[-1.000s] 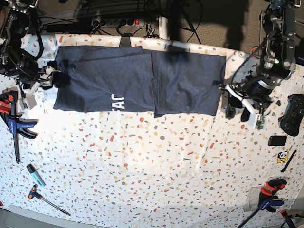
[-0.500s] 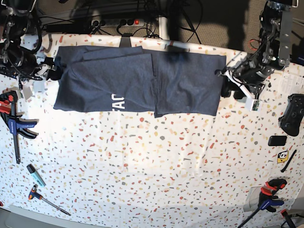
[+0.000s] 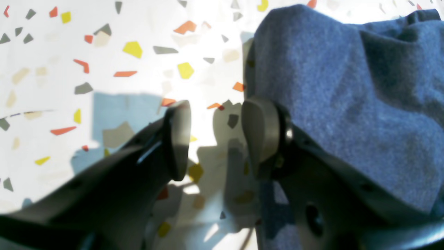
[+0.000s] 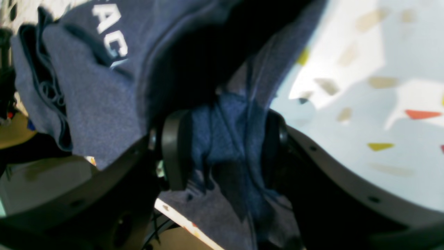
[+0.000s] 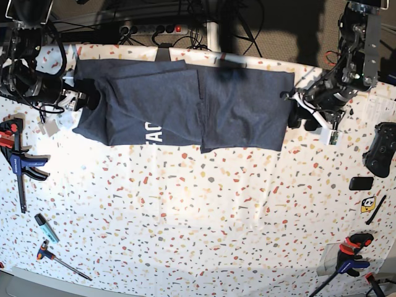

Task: Fold the T-shirt properly
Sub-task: 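Release the left gripper and grasp the other strip end with the right gripper, then lift the strip end with the right gripper and fold it over the stack, then move the left gripper to grasp the folded shirt's edge beside the right gripper, then hold the folded shirt with both grippers and rotate it on the table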

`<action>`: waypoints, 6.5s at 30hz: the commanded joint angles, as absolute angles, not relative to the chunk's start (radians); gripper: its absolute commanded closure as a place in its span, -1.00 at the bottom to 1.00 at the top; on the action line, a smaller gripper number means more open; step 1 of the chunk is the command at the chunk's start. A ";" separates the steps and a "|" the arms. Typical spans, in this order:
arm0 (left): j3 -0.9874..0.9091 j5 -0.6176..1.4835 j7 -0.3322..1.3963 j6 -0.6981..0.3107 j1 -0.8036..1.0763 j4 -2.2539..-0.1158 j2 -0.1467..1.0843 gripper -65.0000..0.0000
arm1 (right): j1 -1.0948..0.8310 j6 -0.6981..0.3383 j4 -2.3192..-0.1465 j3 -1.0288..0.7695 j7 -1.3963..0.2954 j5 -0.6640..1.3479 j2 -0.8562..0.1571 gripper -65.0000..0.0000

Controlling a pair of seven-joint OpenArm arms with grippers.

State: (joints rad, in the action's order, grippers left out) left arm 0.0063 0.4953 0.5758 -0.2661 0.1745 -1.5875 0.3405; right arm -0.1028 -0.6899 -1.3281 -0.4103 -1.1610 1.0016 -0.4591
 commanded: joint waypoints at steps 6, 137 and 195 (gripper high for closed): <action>0.000 0.506 0.552 -0.274 0.163 -1.600 0.350 0.18 | -0.100 -0.698 -1.333 -0.412 -1.179 0.999 -0.474 0.29; 0.385 0.274 0.551 -0.064 0.355 -1.993 0.297 1.00 | 0.131 -0.695 -1.636 -0.020 -0.907 0.467 0.002 1.00; -0.018 0.461 0.440 -0.341 0.284 -1.564 0.290 1.00 | 0.133 -0.695 -1.575 -0.019 -0.828 0.333 -0.031 1.00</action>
